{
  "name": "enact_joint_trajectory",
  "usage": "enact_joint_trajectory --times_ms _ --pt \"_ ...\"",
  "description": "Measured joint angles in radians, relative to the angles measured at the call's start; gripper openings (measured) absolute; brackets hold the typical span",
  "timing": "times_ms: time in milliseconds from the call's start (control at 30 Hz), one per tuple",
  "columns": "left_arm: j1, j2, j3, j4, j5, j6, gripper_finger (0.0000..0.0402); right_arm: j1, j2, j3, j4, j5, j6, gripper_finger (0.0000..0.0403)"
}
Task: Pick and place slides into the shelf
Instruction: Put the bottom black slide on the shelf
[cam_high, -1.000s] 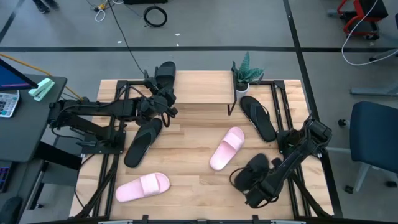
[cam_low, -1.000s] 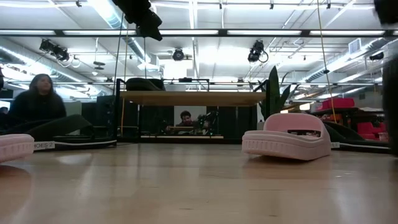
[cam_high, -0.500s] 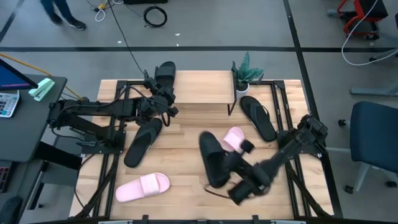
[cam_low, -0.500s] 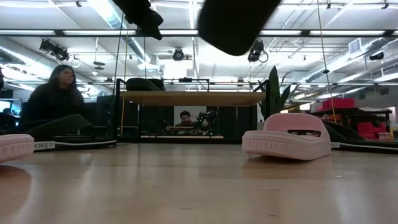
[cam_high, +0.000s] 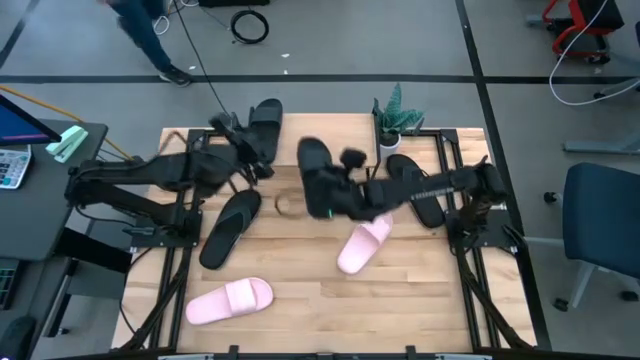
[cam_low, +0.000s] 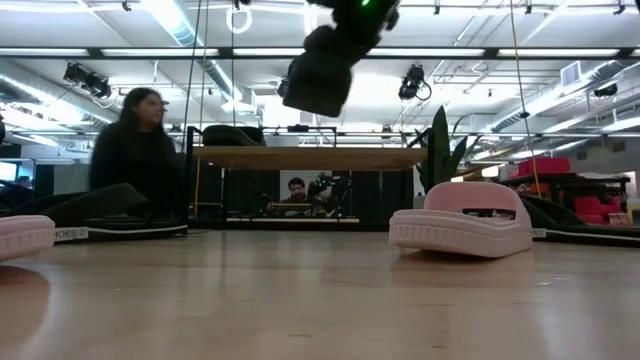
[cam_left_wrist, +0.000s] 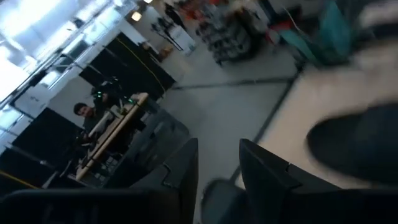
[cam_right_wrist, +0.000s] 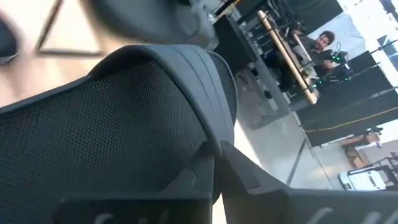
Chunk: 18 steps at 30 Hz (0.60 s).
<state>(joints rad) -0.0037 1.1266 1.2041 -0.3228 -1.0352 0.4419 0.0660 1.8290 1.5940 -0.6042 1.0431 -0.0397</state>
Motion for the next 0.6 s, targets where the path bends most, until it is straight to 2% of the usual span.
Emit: enact_joint_trajectory --times_ms 167,267,433,600 --pt "0.014 -0.022 0.061 -0.006 0.000 0.000 0.0119 -0.171 0.000 0.000 0.259 -0.089 -0.225 0.0009" --pt "0.019 -0.022 0.075 -0.012 0.001 0.000 0.0119 -0.245 0.000 0.000 0.393 -0.141 -0.277 0.0014" --pt "0.033 -0.013 0.079 -0.010 -0.002 0.038 0.0120 -0.322 0.010 0.000 0.441 -0.256 -0.278 0.0009" --pt "0.053 -0.009 0.079 -0.008 0.002 0.004 0.0116 -0.363 0.084 0.001 0.500 -0.274 -0.322 0.0010"
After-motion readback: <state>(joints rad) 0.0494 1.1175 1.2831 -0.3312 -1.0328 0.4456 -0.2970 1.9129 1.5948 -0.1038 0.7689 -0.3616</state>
